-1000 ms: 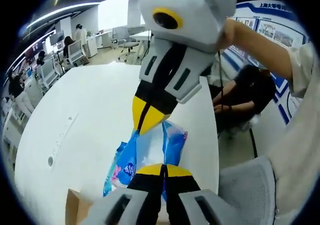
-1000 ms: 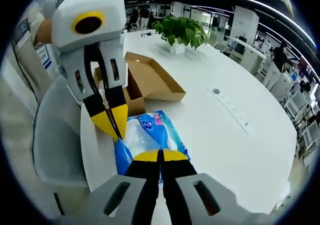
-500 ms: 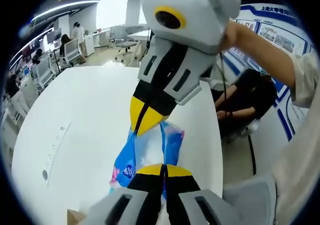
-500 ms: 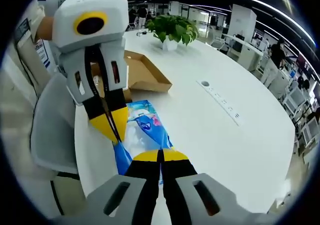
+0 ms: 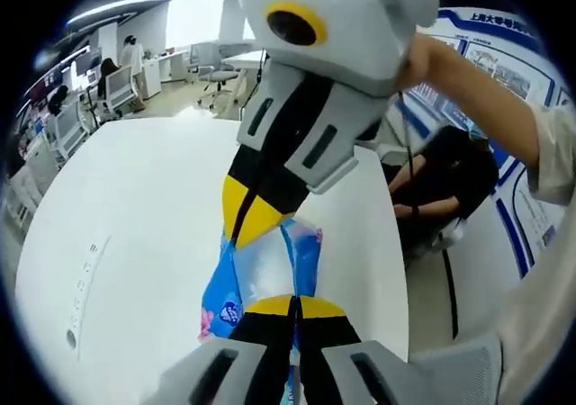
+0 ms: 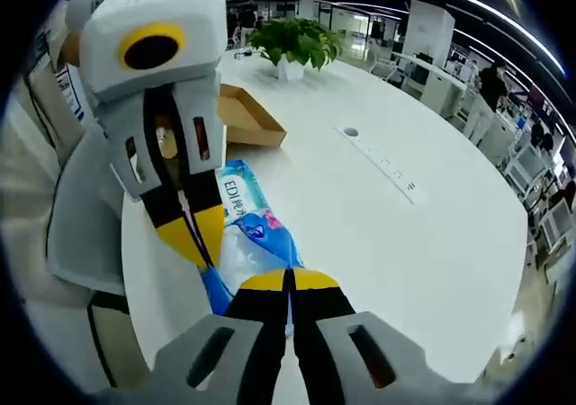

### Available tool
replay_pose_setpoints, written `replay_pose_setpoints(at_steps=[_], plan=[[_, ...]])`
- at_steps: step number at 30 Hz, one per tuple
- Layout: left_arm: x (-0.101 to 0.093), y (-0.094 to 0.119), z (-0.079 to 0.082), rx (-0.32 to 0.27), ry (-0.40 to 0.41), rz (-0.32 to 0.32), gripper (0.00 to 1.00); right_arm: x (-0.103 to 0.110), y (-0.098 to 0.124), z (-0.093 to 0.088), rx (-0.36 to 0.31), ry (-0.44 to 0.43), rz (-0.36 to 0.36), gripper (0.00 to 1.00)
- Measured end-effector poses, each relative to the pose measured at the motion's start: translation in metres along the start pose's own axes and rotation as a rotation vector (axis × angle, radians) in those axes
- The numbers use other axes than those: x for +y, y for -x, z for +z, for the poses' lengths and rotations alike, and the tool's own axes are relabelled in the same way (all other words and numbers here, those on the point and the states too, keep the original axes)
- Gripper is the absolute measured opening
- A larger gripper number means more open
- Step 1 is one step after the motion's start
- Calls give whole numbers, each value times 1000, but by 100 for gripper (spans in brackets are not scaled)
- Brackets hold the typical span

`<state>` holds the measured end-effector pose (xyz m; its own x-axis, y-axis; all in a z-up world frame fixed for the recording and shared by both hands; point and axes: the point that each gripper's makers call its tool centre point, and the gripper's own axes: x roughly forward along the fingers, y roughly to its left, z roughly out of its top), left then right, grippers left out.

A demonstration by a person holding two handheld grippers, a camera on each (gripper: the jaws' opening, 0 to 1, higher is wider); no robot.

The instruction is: Operate the shoe box by opening the lid, removing the specified soft item, and placing it in the target area until the item is outside and the box remains undamaged.

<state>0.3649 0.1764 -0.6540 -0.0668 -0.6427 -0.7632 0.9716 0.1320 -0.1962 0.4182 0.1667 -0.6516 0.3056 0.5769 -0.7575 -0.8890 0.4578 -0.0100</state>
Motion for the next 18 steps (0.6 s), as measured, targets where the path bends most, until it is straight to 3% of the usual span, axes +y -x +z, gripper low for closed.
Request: replay_pose_setpoints(at_steps=[18], plan=[[6,-58,-8,47,37,-54,0,-5,-23,-52,75,-39,-17,0]])
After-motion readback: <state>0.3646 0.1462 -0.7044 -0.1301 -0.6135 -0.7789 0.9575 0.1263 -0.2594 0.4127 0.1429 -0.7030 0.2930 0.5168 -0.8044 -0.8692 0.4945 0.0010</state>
